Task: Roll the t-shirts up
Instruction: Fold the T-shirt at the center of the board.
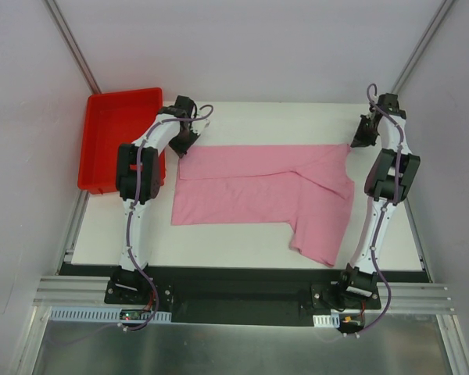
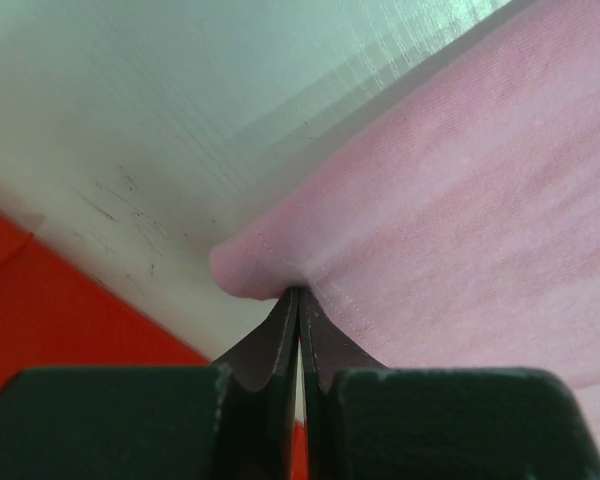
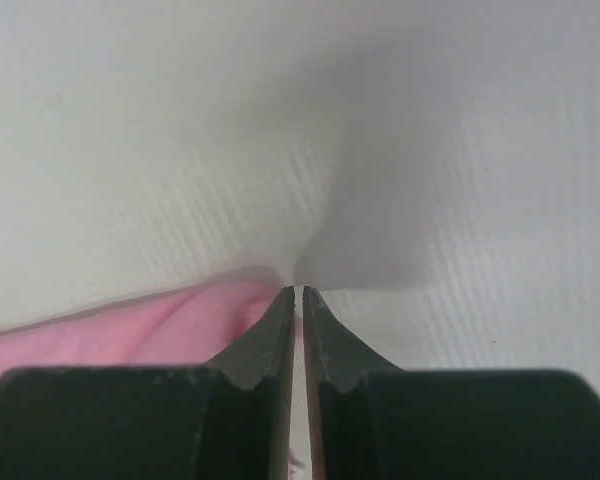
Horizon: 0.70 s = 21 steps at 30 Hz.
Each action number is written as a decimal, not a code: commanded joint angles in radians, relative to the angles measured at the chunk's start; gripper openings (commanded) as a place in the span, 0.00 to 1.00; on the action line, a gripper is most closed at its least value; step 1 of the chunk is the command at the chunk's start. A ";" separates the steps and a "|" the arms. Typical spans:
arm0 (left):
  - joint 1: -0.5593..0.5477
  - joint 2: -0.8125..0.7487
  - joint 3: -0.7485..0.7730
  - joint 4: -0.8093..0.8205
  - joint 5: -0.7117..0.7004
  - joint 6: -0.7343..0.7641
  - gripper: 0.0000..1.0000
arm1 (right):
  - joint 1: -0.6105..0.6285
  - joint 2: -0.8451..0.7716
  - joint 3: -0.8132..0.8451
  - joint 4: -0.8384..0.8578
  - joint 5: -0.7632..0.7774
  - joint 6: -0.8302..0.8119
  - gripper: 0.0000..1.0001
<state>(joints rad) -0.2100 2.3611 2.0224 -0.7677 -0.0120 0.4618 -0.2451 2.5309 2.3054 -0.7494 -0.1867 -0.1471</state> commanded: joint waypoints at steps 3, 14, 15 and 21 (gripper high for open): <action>-0.005 -0.054 0.113 -0.042 0.010 -0.020 0.00 | -0.052 -0.135 0.058 -0.019 0.026 -0.022 0.27; -0.043 -0.215 0.156 -0.045 0.102 -0.051 0.40 | -0.062 -0.376 -0.225 -0.145 -0.460 -0.305 0.46; -0.043 -0.230 0.129 -0.048 0.110 -0.055 0.37 | -0.062 -0.388 -0.242 -0.181 -0.499 -0.334 0.47; -0.043 -0.322 -0.071 -0.076 0.184 -0.097 0.00 | 0.009 -0.377 -0.267 -0.321 -0.507 -0.560 0.49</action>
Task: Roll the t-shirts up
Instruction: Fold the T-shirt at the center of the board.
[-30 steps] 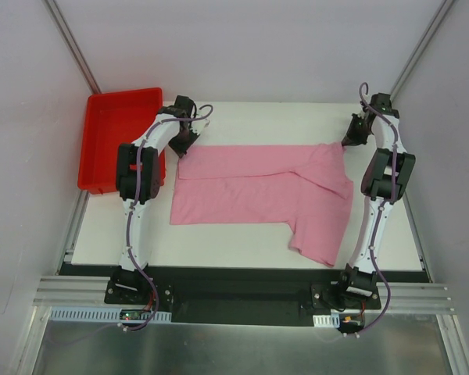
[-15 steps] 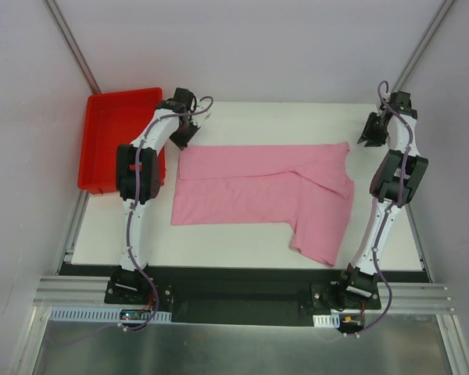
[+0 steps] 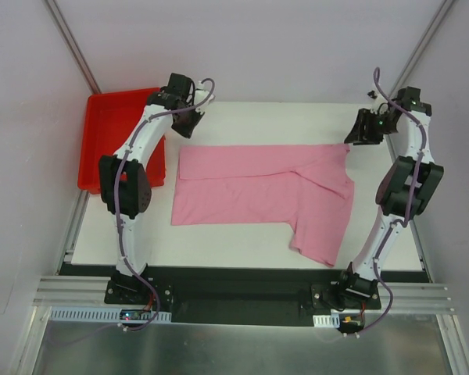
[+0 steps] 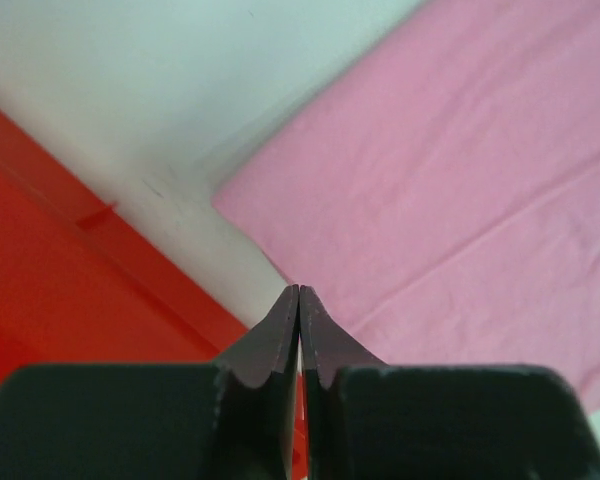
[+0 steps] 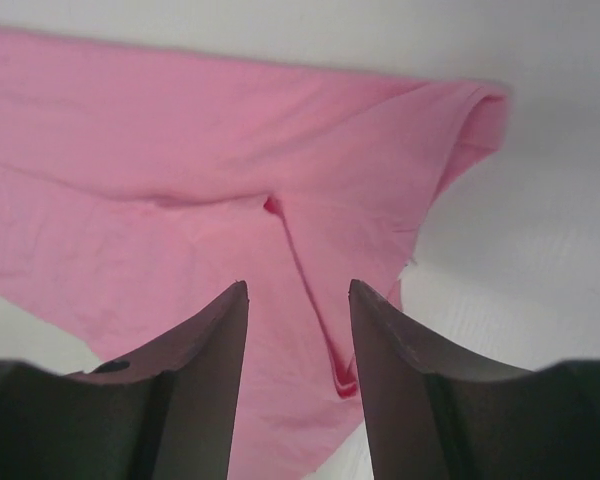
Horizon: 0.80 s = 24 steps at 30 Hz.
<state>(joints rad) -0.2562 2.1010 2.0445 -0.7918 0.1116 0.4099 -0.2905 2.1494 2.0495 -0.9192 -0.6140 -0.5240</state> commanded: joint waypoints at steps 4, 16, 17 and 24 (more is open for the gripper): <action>0.003 -0.085 -0.171 -0.064 0.082 -0.040 0.07 | 0.128 0.072 0.001 -0.159 -0.078 -0.220 0.51; 0.012 -0.111 -0.262 -0.086 0.063 -0.026 0.47 | 0.234 0.181 0.083 -0.145 0.100 -0.271 0.54; 0.012 -0.113 -0.262 -0.086 0.062 -0.025 0.47 | 0.232 0.184 0.084 -0.145 0.109 -0.274 0.54; 0.014 -0.104 -0.247 -0.086 0.059 -0.023 0.47 | 0.235 0.193 0.060 -0.156 0.138 -0.298 0.54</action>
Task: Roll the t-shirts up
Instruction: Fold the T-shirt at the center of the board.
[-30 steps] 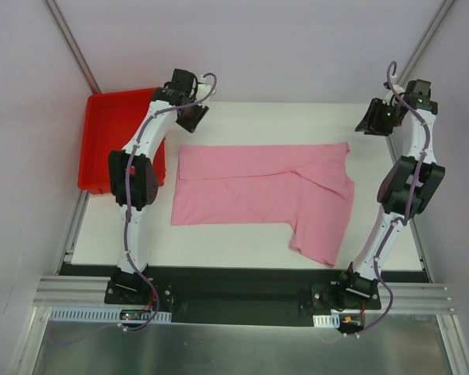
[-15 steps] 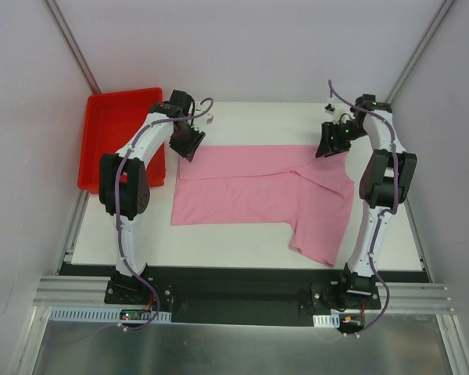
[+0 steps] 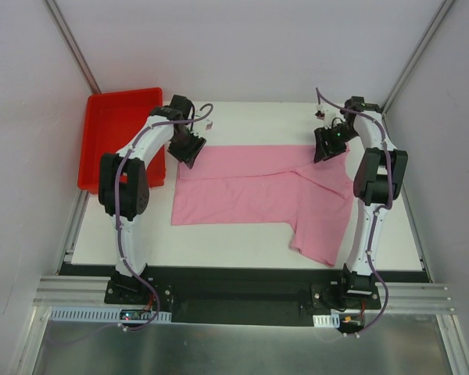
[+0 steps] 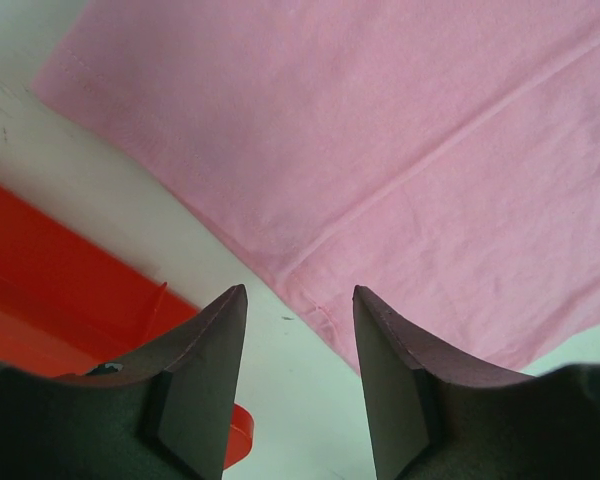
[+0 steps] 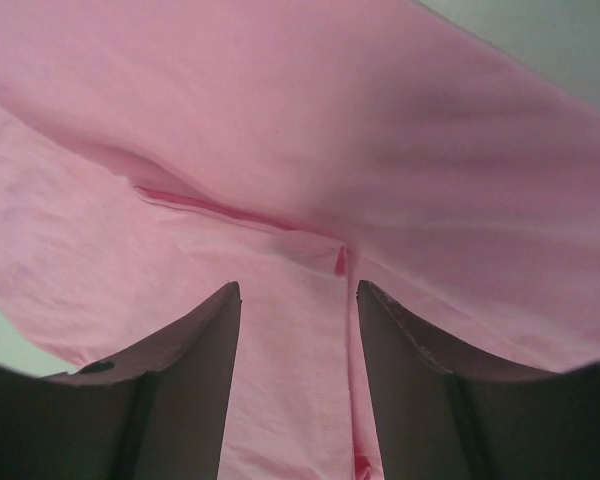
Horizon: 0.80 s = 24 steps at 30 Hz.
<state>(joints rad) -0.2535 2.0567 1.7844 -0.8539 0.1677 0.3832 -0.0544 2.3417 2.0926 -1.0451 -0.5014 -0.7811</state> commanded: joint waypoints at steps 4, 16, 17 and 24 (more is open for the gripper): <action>0.011 -0.049 0.024 -0.027 0.000 0.008 0.47 | 0.004 0.016 0.014 -0.030 0.038 -0.047 0.53; 0.011 -0.055 0.013 -0.028 -0.028 0.026 0.46 | 0.022 0.056 0.057 -0.006 0.043 -0.024 0.38; 0.011 -0.056 0.012 -0.028 -0.031 0.028 0.46 | 0.024 0.054 0.057 -0.003 0.041 -0.026 0.36; 0.011 -0.069 0.006 -0.027 -0.031 0.033 0.46 | 0.034 0.027 0.052 -0.001 0.047 -0.029 0.08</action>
<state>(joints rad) -0.2535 2.0563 1.7847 -0.8547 0.1513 0.4057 -0.0326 2.4081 2.1105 -1.0359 -0.4561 -0.8021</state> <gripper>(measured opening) 0.460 0.134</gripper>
